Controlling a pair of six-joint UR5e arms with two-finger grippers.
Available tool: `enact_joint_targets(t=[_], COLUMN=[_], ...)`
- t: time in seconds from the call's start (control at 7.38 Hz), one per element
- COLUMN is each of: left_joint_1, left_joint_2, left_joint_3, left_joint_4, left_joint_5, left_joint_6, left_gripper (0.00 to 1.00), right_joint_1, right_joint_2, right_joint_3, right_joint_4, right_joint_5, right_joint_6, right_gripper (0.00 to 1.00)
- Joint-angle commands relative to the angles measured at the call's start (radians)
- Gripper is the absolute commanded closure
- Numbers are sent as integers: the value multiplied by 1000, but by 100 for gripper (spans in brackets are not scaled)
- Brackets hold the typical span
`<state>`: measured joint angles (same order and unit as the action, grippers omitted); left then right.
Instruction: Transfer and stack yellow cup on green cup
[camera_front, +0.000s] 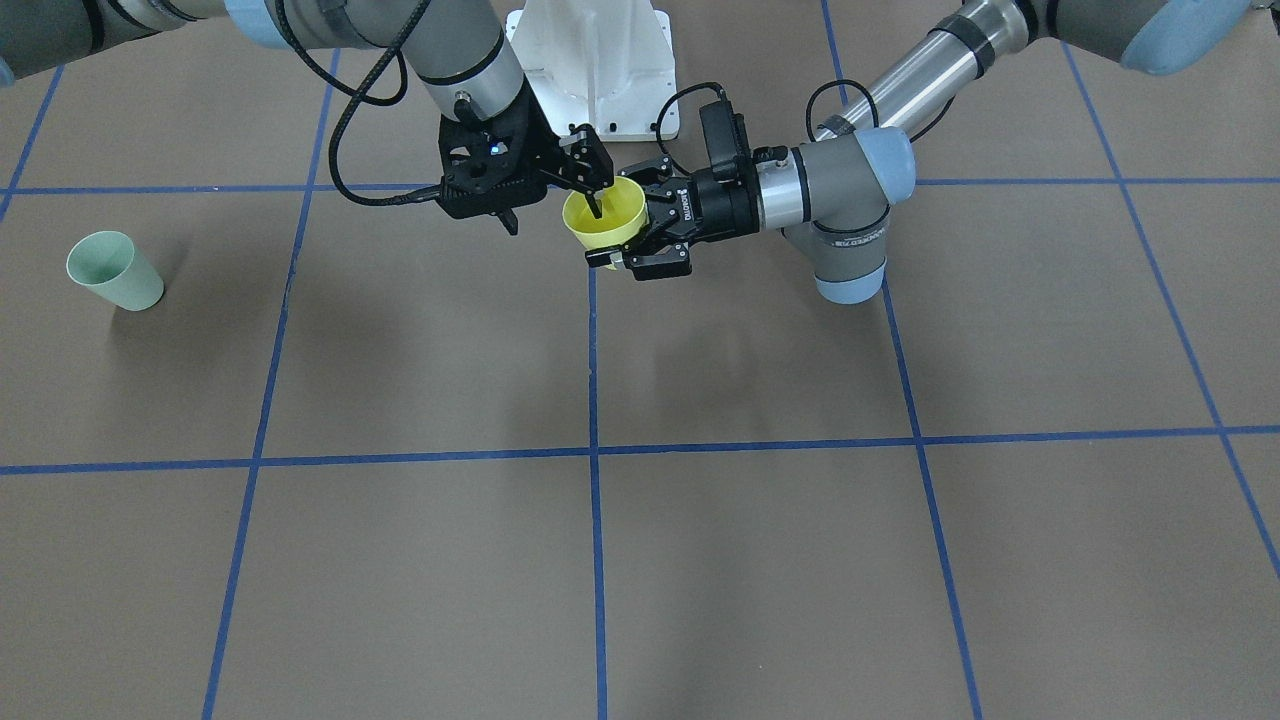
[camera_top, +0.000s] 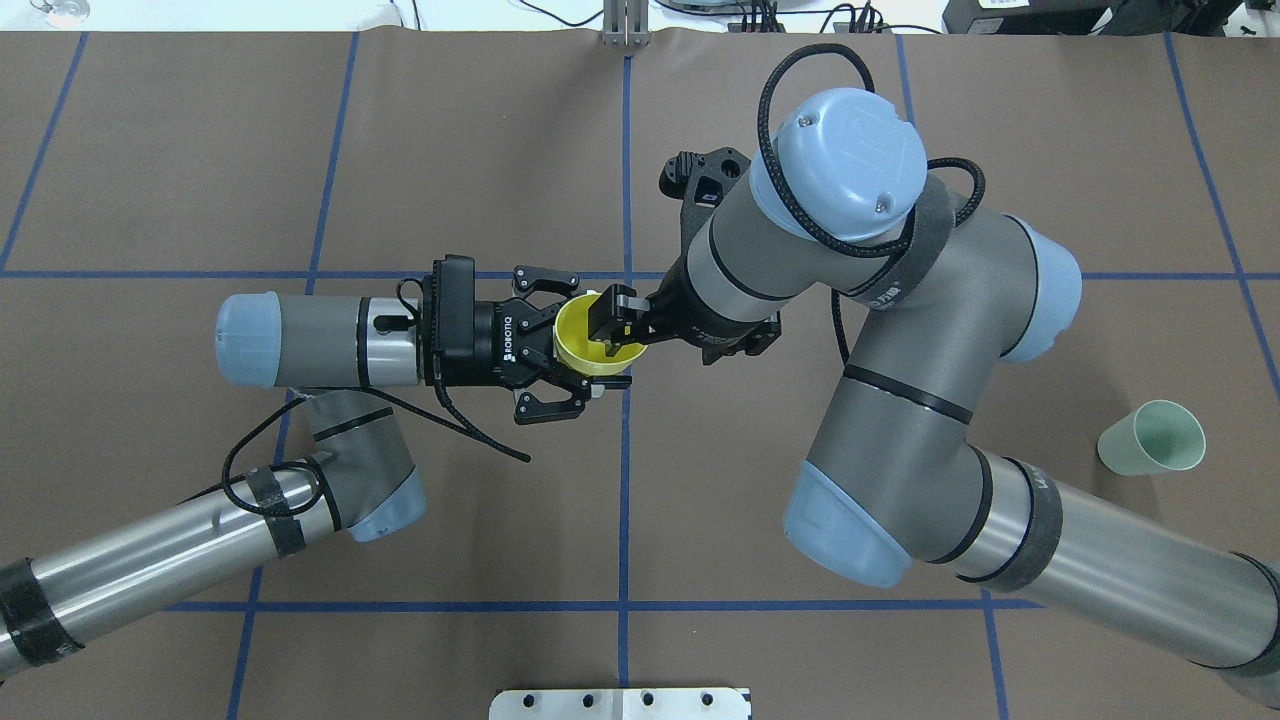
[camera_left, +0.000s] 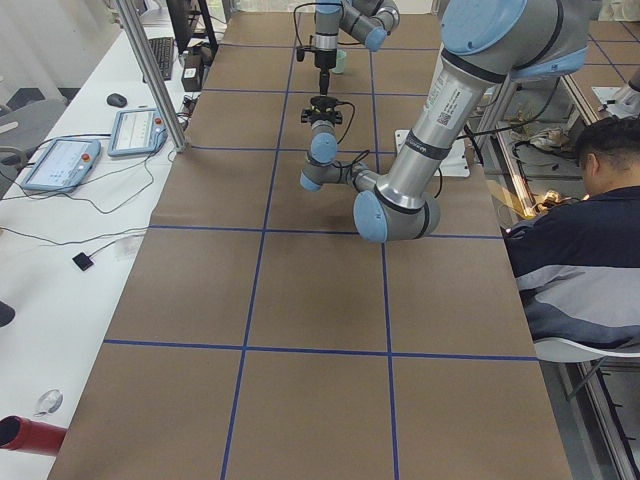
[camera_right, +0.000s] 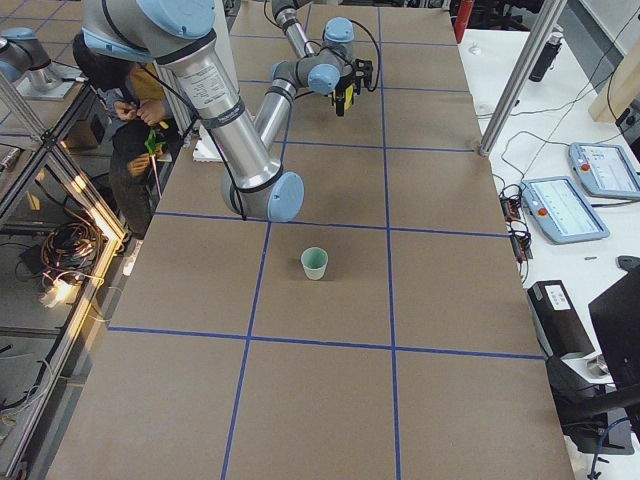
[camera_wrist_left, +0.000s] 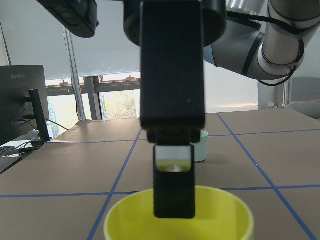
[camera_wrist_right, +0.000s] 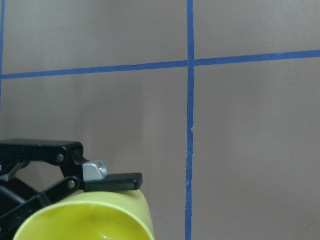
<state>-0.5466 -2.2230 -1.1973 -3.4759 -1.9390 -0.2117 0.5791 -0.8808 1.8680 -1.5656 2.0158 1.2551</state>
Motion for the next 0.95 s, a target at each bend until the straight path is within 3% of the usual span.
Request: enact_joint_targets(t=[0.0, 0.14, 0.27, 0.41, 0.54, 0.81], left_joint_1=[5, 10, 13, 20, 20, 20], left_joint_2=[-1, 0, 0, 2, 0, 2], left_joint_3=[-1, -1, -1, -1, -1, -1], left_joint_4=[-6, -8, -9, -9, -9, -9], left_joint_5=[0, 0, 0, 0, 0, -2], left_joint_6=[0, 0, 0, 0, 0, 0], left_gripper=[75, 74, 74, 71, 67, 49], right_joint_1=[-12, -12, -12, -12, -12, -8], right_joint_2=[5, 12, 17, 19, 19, 20], right_joint_3=[-6, -6, -6, -6, -4, -4], right_joint_4=[-1, -1, 1, 1, 1, 1], right_joint_5=[-11, -11, -5, -8, -9, -9], right_joint_6=[-2, -2, -2, -2, -6, -25], right_gripper=[4, 18, 48, 97, 100, 100])
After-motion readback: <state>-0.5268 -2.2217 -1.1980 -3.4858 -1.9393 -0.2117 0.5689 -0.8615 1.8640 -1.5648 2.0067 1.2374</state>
